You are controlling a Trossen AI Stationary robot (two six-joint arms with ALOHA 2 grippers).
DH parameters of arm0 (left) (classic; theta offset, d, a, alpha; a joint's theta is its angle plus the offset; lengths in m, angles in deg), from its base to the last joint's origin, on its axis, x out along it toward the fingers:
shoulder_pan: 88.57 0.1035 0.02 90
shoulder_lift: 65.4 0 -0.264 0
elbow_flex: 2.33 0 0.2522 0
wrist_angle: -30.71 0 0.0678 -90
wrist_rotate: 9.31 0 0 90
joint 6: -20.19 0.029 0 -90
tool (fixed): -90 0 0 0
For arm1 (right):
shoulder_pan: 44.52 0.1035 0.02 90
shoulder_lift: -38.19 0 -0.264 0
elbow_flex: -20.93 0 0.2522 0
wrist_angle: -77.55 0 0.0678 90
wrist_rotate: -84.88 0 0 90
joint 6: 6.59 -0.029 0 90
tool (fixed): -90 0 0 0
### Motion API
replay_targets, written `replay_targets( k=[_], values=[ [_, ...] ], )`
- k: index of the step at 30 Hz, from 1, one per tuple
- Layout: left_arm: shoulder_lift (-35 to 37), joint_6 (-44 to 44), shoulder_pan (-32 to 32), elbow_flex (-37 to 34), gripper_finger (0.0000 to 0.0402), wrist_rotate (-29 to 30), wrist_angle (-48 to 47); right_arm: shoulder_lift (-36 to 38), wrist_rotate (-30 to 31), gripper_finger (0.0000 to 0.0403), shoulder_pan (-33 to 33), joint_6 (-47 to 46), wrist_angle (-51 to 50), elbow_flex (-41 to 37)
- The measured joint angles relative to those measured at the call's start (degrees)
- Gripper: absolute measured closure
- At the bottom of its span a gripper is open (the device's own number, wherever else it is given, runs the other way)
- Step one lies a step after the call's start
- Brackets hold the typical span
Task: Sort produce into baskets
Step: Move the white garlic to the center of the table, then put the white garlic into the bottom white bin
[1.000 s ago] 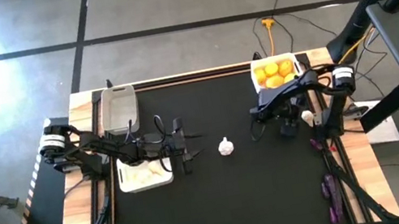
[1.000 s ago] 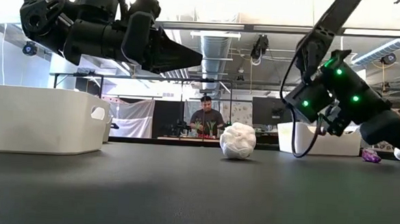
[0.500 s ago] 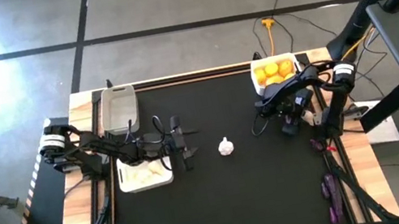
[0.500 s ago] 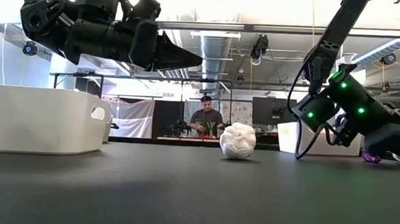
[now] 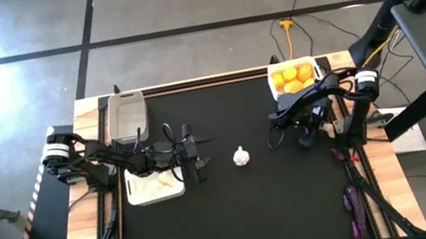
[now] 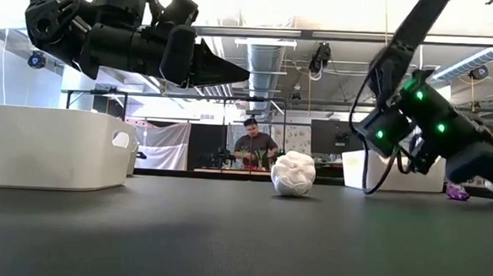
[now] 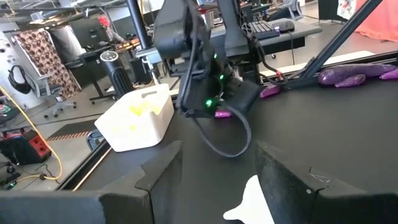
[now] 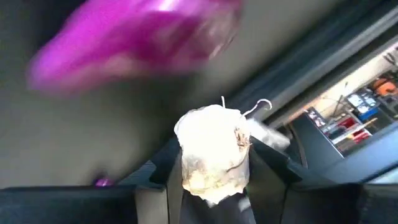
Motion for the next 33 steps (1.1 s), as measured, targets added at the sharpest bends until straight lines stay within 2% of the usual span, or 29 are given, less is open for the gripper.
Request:
replay_targets(
  k=[4,8,12,17,20,24,29,33],
  values=[
    [0.0,0.22,0.0,0.0,0.0219,0.02,-0.14,0.0,-3.27,0.0273,7.49,-2.03,-4.84,6.39],
    [0.02,0.68,0.0,0.0,0.0219,0.02,-0.28,0.0,-3.4,0.0266,15.79,-5.33,-1.45,13.96],
    [0.02,0.66,0.0,0.0,0.0219,0.02,-0.05,0.0,-3.41,0.0265,23.42,-7.95,15.25,19.06],
    [0.07,0.46,0.0,0.0,0.0219,0.02,0.01,-0.22,-3.76,0.0264,31.15,-3.67,41.64,20.17],
    [0.07,-0.06,0.0,-0.02,0.0219,0.02,0.01,-0.44,-3.8,0.0264,33.23,-2.54,50.37,19.56],
    [0.07,-0.46,0.0,-0.04,0.0219,0.02,-0.05,-0.57,-2.88,0.0254,33.53,-5.28,50.85,19.48],
    [0.07,-0.6,0.0,-0.07,0.0219,0.02,-0.05,-0.57,-2.79,0.0215,33.53,-7.58,53.7,19.65],
    [0.07,-0.92,0.0,-0.07,0.0219,0.0,-0.05,-0.57,-2.73,0.018,33.53,-4.69,55.22,19.74]
  ],
)
